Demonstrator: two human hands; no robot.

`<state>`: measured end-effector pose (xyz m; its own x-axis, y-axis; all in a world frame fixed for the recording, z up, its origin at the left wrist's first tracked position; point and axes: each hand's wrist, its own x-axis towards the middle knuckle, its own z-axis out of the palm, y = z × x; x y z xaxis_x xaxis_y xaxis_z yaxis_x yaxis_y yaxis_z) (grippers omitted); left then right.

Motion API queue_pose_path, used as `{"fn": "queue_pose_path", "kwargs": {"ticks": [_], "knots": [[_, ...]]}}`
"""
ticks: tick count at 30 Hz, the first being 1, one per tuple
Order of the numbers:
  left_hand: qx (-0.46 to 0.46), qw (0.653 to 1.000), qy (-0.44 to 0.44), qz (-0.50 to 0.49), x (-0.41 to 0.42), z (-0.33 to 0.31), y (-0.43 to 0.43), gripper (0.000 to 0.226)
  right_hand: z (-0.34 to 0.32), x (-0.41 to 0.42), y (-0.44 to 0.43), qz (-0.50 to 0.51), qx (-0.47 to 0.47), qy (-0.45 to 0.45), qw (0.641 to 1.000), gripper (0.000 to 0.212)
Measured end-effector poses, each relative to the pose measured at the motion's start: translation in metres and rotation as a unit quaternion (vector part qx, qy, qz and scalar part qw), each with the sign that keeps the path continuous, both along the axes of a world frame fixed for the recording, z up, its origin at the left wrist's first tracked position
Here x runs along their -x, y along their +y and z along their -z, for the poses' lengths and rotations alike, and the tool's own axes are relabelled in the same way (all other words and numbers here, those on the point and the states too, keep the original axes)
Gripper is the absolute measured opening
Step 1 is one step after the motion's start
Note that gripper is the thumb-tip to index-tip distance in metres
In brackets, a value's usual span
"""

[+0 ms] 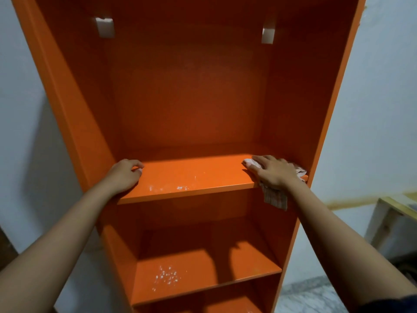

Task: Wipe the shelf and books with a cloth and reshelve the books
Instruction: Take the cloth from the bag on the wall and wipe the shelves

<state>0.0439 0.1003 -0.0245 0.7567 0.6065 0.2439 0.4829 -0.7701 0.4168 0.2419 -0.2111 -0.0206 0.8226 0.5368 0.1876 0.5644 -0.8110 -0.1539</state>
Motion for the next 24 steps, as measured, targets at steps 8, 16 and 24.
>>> {"fn": "queue_pose_path", "kwargs": {"ticks": [8,16,24], "knots": [[0.007,1.000,0.016,0.004,0.010,-0.002,-0.008,0.033,0.001,0.043,0.053,-0.073,0.000,0.031,0.997,0.061],[0.007,0.999,-0.033,-0.002,0.023,0.008,-0.024,0.034,0.000,0.056,0.105,-0.142,0.029,0.056,0.988,0.060],[-0.053,0.989,-0.137,-0.004,0.027,0.023,-0.024,0.029,-0.001,0.049,0.146,-0.225,0.029,0.048,0.973,0.059]]}}
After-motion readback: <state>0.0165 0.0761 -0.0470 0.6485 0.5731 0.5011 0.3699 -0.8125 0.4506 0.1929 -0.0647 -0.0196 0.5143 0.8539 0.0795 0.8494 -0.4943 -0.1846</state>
